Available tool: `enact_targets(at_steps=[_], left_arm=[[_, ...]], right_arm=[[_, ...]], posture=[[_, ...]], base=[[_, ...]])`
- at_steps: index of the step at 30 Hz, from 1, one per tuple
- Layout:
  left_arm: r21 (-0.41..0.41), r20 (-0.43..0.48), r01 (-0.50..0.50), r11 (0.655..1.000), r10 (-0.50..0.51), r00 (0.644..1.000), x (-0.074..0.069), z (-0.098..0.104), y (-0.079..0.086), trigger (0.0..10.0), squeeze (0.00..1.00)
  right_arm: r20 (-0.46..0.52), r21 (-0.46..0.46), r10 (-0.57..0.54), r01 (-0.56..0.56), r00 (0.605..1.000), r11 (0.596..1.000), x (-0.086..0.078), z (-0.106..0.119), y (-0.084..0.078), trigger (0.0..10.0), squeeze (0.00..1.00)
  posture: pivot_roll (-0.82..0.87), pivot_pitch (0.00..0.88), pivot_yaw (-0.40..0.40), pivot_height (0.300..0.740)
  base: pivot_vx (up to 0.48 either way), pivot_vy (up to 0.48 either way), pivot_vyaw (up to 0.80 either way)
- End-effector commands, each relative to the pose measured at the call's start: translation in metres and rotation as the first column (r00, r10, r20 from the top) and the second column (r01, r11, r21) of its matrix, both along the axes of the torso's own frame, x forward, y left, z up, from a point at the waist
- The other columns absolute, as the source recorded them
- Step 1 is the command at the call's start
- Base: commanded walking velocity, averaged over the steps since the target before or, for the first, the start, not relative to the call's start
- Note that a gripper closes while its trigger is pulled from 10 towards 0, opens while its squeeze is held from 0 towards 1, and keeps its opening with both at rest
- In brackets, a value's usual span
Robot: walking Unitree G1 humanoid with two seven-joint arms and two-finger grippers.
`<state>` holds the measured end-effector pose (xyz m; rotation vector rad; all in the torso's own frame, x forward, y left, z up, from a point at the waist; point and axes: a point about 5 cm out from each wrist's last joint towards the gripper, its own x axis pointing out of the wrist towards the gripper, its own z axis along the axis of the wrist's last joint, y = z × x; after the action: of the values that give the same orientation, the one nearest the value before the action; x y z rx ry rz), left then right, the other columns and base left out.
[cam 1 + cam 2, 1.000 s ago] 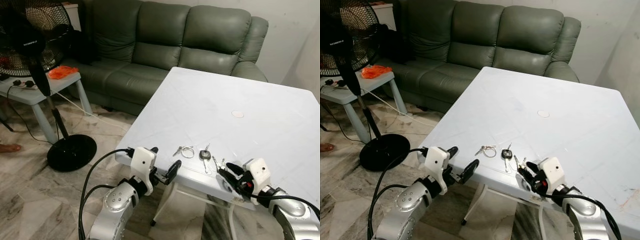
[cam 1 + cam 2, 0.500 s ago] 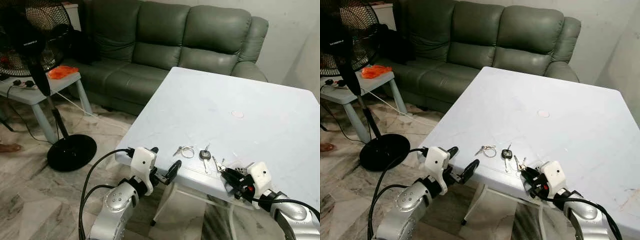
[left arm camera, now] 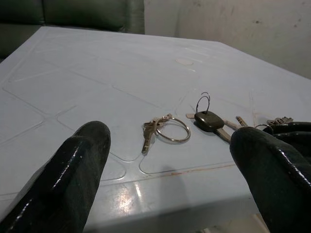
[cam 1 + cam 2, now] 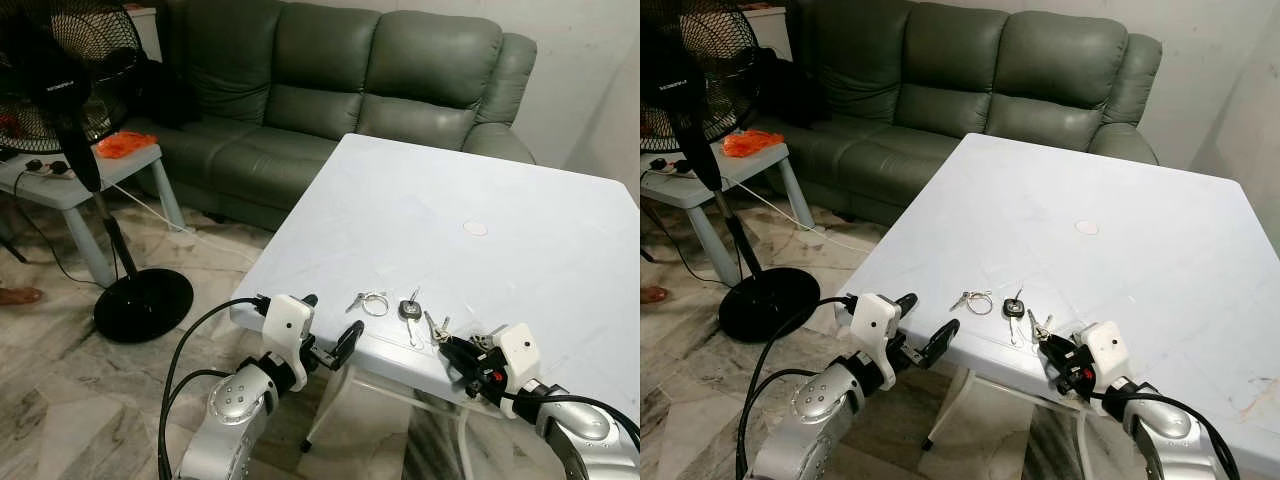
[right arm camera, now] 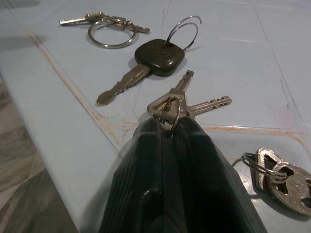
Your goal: Hang keys on a hook
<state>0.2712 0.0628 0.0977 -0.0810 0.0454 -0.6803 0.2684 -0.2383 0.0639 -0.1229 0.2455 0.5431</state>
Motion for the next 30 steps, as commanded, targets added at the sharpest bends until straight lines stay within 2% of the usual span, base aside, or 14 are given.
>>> enact_targets(at_steps=[1,2,3,4,7,8,10,11,22,23,24,28,29,30], left_arm=[[0.006,0.015,0.006,1.000,-0.006,1.000,-0.0004,0.0031,-0.0026,10.0,0.00],[0.007,0.016,0.006,1.000,-0.006,1.000,-0.0003,0.0032,-0.0026,10.0,0.00],[0.007,0.016,0.006,1.000,-0.006,1.000,-0.0003,0.0032,-0.0026,10.0,0.00],[0.007,0.016,0.007,1.000,-0.007,1.000,-0.0003,0.0032,-0.0026,10.0,0.00],[0.007,0.015,0.008,1.000,-0.008,1.000,-0.0001,0.0034,-0.0028,10.0,0.00],[0.007,0.015,0.008,1.000,-0.008,1.000,0.0000,0.0034,-0.0027,10.0,0.00],[0.007,0.015,0.009,1.000,-0.009,1.000,0.0000,0.0034,-0.0027,10.0,0.00],[0.008,0.015,0.009,1.000,-0.009,1.000,0.0000,0.0034,-0.0027,10.0,0.00],[0.010,0.016,0.010,1.000,-0.010,1.000,-0.0004,0.0034,-0.0031,10.0,0.00],[0.011,0.017,0.010,1.000,-0.010,1.000,-0.0004,0.0034,-0.0031,10.0,0.00],[0.010,0.017,0.009,1.000,-0.009,1.000,-0.0005,0.0034,-0.0030,10.0,0.00],[0.007,0.015,0.009,1.000,-0.009,1.000,-0.0006,0.0035,-0.0035,10.0,0.00],[0.007,0.015,0.009,1.000,-0.009,1.000,-0.0008,0.0034,-0.0037,10.0,0.00],[0.007,0.015,0.009,1.000,-0.009,1.000,-0.0008,0.0034,-0.0037,10.0,0.00]], right_arm=[[0.036,0.006,0.004,-0.004,0.999,1.000,0.0046,0.0097,-0.0005,10.0,0.00],[0.040,0.016,0.007,-0.007,0.999,1.000,0.0046,0.0106,-0.0003,5.0,0.00],[0.040,0.016,0.007,-0.007,0.999,1.000,0.0046,0.0106,-0.0003,5.0,0.00],[0.045,0.027,0.007,-0.008,0.999,1.000,0.0047,0.0116,-0.0003,1.1,0.00],[0.039,0.024,-0.005,0.004,0.999,1.000,0.0050,0.0114,-0.0012,2.5,0.00],[0.037,0.022,-0.007,0.006,0.999,1.000,0.0052,0.0112,-0.0012,4.8,0.00],[0.036,0.021,-0.009,0.008,0.999,1.000,0.0053,0.0111,-0.0012,4.8,0.00],[0.036,0.018,-0.010,0.009,0.999,1.000,0.0055,0.0108,-0.0011,10.0,0.00],[0.019,0.034,-0.019,0.018,1.000,0.999,0.0057,0.0089,0.0013,10.0,0.00],[0.017,0.034,-0.027,0.026,1.000,0.999,0.0058,0.0087,0.0009,10.0,0.38],[0.014,0.036,-0.028,0.027,1.000,0.999,0.0059,0.0089,0.0010,10.0,1.00],[0.007,0.000,-0.019,0.019,1.000,1.000,0.0058,0.0081,0.0014,10.0,0.92],[0.004,0.000,-0.016,0.016,1.000,1.000,0.0056,0.0076,0.0018,10.0,0.00],[0.004,0.000,-0.016,0.016,1.000,1.000,0.0056,0.0076,0.0018,10.0,0.00]], posture=[[0.02,0.000,-0.052,0.740],[0.02,0.000,-0.051,0.740],[0.02,0.000,-0.051,0.740],[0.02,0.000,-0.050,0.740],[0.02,0.000,-0.051,0.740],[0.02,0.000,-0.050,0.740],[0.02,0.000,-0.050,0.740],[0.02,0.000,-0.050,0.740],[0.02,0.000,-0.053,0.740],[0.02,0.000,-0.053,0.740],[0.02,0.000,-0.053,0.740],[0.02,0.000,-0.055,0.740],[0.02,0.000,-0.056,0.740],[0.02,0.000,-0.056,0.740]], base=[[0.000,0.000,0.00],[0.000,0.000,0.00],[0.000,0.000,0.00],[0.000,0.000,0.00],[0.000,0.000,0.00],[0.000,0.000,0.00],[0.000,0.000,0.00],[0.000,0.000,0.00],[0.000,0.000,0.00],[0.000,0.000,0.00],[0.000,0.000,0.00],[0.000,0.000,0.00],[0.000,0.000,0.00],[0.000,0.000,0.00]])
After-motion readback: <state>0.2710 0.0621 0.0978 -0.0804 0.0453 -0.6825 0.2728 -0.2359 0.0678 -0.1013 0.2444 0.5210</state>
